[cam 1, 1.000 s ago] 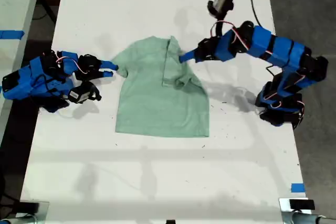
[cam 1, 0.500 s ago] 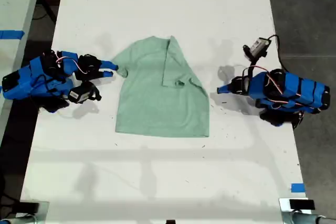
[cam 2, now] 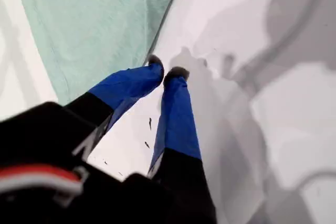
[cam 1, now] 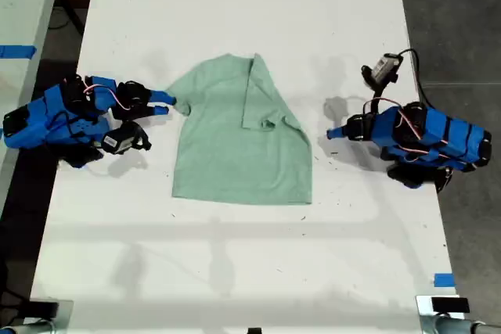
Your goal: Fold t shirt
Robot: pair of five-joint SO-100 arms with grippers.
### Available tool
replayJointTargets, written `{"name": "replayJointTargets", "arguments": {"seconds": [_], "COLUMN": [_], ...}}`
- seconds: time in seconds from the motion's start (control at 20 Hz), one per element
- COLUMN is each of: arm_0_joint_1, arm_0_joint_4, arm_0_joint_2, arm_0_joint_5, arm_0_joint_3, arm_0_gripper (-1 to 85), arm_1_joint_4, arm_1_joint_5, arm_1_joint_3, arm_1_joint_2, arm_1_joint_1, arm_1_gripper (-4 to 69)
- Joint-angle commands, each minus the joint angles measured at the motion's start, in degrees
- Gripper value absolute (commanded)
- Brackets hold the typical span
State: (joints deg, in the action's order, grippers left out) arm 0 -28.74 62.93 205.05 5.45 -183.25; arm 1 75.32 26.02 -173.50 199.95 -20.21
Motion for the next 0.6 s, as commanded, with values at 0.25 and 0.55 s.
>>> {"name": "replayJointTargets", "arguments": {"seconds": [0.25,0.55], "arm_0_joint_1": [0.00,0.00], "arm_0_joint_4": [0.09,0.09], "arm_0_joint_2": [0.35,0.35], "arm_0_joint_5": [-0.35,-0.35], "arm_0_joint_3": [-0.44,-0.44], "arm_0_gripper": [12.1,12.1], "arm_1_joint_4": [0.09,0.09], "arm_1_joint_5": [0.97,1.67], "arm_1_joint_3": [-4.92,-4.92], "arm_1_joint_2": [0.44,0.44], "arm_1_joint_1": [0.09,0.00], "arm_1_gripper": [2.5,2.5]}}
